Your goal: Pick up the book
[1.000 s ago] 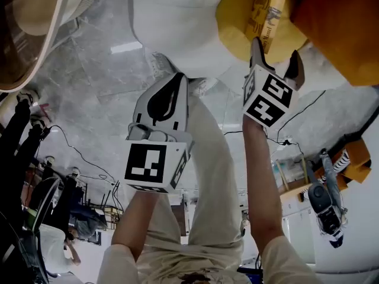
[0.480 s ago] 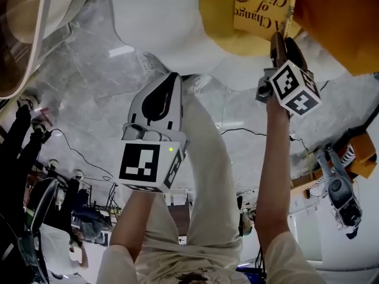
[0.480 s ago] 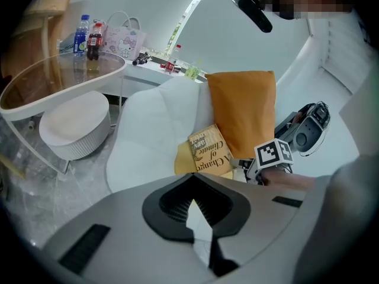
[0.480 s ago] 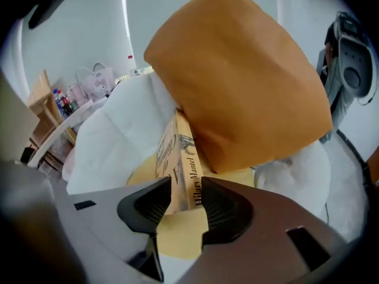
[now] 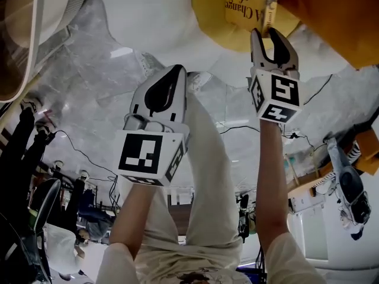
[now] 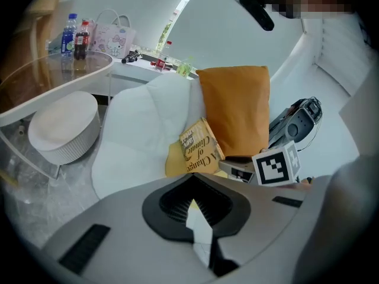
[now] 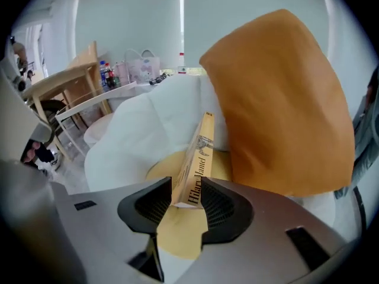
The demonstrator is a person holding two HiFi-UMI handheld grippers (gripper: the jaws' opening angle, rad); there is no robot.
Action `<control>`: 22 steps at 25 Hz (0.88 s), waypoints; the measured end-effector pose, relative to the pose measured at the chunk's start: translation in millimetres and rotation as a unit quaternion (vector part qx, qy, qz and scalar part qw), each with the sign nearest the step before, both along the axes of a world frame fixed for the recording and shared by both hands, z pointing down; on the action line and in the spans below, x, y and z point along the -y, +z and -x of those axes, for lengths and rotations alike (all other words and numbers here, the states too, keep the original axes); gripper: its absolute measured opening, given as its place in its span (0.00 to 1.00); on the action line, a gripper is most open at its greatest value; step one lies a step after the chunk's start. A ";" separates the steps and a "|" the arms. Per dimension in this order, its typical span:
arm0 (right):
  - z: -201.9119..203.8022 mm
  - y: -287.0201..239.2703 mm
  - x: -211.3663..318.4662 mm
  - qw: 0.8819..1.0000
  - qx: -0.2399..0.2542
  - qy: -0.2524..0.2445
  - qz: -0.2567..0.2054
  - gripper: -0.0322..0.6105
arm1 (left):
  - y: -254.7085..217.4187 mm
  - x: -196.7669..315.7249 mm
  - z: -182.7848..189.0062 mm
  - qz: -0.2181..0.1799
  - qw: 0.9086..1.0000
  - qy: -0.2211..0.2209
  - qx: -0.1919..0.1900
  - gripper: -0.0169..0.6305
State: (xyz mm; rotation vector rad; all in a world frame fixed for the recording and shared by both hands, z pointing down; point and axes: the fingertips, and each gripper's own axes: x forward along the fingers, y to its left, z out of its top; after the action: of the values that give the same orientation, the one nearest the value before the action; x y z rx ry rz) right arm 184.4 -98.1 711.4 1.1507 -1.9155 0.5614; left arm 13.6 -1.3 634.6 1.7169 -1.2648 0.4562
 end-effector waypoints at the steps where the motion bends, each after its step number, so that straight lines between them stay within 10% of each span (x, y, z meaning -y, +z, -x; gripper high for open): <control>1: 4.4 -1.2 -3.4 1.000 -0.003 -0.007 -0.004 0.32 | 1.2 4.8 -2.9 0.000 1.000 0.003 -0.008 0.04; 14: 9.5 -1.8 -7.2 0.999 0.032 0.011 -0.016 0.32 | 27.3 91.2 -76.7 0.039 0.985 -0.012 -0.165 0.15; 22: 13.6 -7.0 -9.5 0.998 0.058 0.003 -0.018 0.32 | 45.4 113.9 -106.8 0.047 0.984 0.029 -0.169 0.26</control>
State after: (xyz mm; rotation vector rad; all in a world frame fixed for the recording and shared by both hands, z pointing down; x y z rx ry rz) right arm 170.8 -88.6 704.5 1.1681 -2.0283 0.6105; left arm 120.4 -115.3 680.1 1.6712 -0.9383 0.2400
